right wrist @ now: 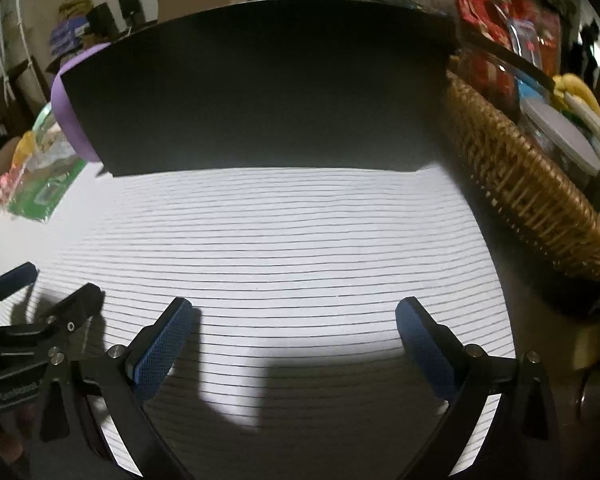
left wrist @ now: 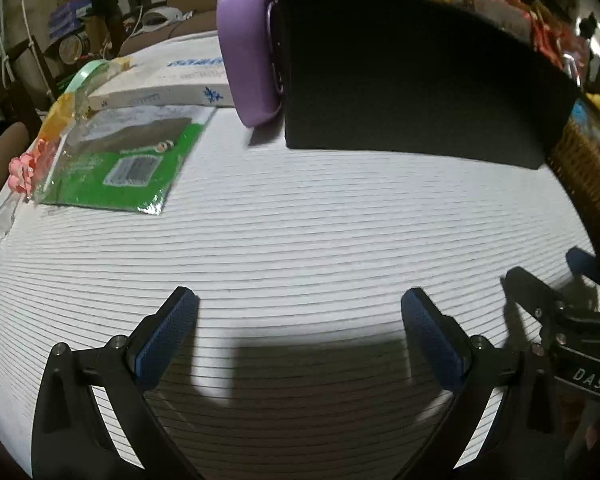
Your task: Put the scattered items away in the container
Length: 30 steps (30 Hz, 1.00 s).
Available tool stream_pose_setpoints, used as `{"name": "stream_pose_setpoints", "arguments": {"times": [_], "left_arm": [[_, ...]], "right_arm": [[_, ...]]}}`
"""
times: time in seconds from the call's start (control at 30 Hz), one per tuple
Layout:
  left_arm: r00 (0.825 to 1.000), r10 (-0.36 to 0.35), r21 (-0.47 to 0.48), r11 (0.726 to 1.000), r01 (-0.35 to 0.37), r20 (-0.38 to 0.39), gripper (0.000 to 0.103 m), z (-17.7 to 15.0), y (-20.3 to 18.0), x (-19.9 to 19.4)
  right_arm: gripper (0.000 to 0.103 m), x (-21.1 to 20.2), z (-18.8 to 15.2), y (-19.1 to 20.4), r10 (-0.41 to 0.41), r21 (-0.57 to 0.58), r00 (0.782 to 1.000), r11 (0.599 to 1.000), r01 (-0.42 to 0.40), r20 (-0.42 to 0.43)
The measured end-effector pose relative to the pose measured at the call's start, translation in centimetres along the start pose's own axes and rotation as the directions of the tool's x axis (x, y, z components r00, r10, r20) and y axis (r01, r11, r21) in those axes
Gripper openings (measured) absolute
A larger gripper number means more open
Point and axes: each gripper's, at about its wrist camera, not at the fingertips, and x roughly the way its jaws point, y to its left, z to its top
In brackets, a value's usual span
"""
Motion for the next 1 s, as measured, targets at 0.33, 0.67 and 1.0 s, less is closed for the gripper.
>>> {"name": "stream_pose_setpoints", "arguments": {"times": [0.33,0.67,1.0], "left_arm": [[1.000,-0.005,-0.008,1.000,0.005,-0.004,0.103,0.12,-0.02,0.22],[1.000,-0.005,-0.008,1.000,0.005,-0.004,0.103,0.24,0.13,0.33],[1.000,-0.004,-0.007,1.000,0.004,-0.004,0.103,0.27,0.13,0.36]], "right_arm": [[0.103,-0.27,-0.13,-0.19,-0.009,-0.006,1.000,1.000,0.009,-0.003],[0.103,-0.27,-0.10,-0.27,-0.008,-0.006,1.000,1.000,0.008,-0.003],[0.103,-0.28,-0.06,-0.28,-0.008,-0.007,1.000,1.000,0.008,-0.003]]}}
